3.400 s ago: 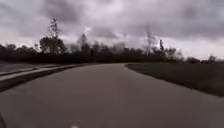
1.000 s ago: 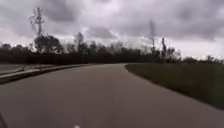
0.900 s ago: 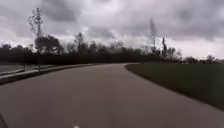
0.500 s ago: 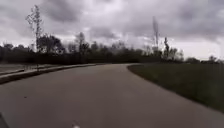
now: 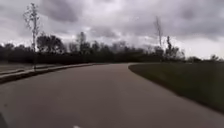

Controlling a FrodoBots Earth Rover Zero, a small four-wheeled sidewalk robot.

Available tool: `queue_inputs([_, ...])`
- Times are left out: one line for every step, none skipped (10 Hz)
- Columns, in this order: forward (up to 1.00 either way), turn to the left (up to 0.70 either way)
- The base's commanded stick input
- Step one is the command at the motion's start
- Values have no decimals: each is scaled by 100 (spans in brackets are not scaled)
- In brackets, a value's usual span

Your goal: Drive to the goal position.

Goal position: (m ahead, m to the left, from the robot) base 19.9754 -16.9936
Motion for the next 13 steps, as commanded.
queue_inputs([100,0])
queue_inputs([100,0])
queue_inputs([100,0])
queue_inputs([100,0])
queue_inputs([100,0])
queue_inputs([100,0])
queue_inputs([100,0])
queue_inputs([100,-3])
queue_inputs([100,-33])
queue_inputs([100,-39])
queue_inputs([100,-40])
queue_inputs([100,-33])
queue_inputs([100,-17])
